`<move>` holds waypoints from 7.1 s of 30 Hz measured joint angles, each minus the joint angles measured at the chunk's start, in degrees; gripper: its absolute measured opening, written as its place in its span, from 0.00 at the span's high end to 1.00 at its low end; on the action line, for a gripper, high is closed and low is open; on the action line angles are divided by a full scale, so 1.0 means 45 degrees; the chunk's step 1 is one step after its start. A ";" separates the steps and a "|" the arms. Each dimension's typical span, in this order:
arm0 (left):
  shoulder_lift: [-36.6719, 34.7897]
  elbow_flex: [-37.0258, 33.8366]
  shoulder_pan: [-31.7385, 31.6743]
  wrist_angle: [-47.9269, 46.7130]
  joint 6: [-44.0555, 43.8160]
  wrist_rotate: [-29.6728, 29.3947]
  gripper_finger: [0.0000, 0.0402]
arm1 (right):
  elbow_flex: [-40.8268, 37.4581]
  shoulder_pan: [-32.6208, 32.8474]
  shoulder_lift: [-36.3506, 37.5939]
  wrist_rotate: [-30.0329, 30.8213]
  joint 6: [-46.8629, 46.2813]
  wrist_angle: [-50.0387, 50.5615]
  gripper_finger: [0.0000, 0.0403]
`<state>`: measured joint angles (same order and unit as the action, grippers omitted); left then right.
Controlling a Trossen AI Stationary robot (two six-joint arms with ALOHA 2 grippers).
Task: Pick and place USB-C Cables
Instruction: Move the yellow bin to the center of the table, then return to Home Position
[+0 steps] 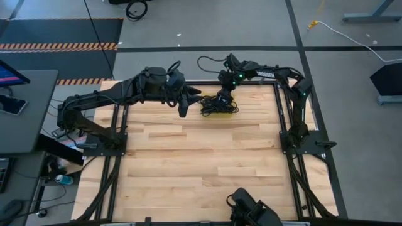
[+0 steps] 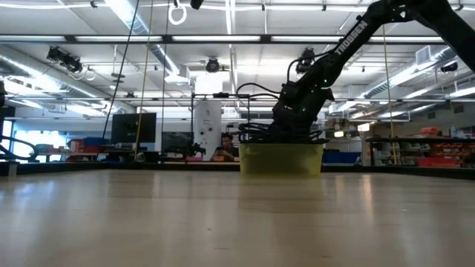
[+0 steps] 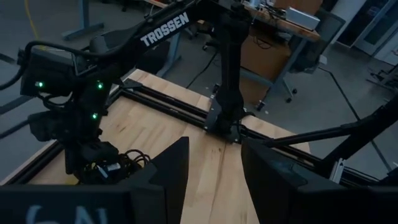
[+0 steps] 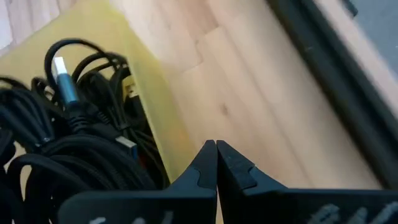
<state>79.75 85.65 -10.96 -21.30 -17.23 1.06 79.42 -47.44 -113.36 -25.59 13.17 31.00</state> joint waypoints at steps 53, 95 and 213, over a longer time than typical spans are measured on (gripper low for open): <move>0.0000 -0.0008 0.0000 -0.0423 0.0026 0.0005 0.62 | -0.0005 0.6042 0.0850 0.1867 0.0015 0.0690 1.00; 0.0000 -0.0010 0.0005 -0.1118 0.0539 0.0010 0.62 | -0.5552 0.6885 0.4998 0.1726 -0.6663 -0.1081 1.00; -1.7676 -1.7713 0.0541 0.5417 0.2835 0.2920 0.62 | -0.8000 0.8442 2.5088 0.7043 -0.4352 0.3558 0.96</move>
<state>0.20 5.94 -8.53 3.08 -4.47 14.20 43.42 -9.45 -0.47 6.11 -6.42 47.02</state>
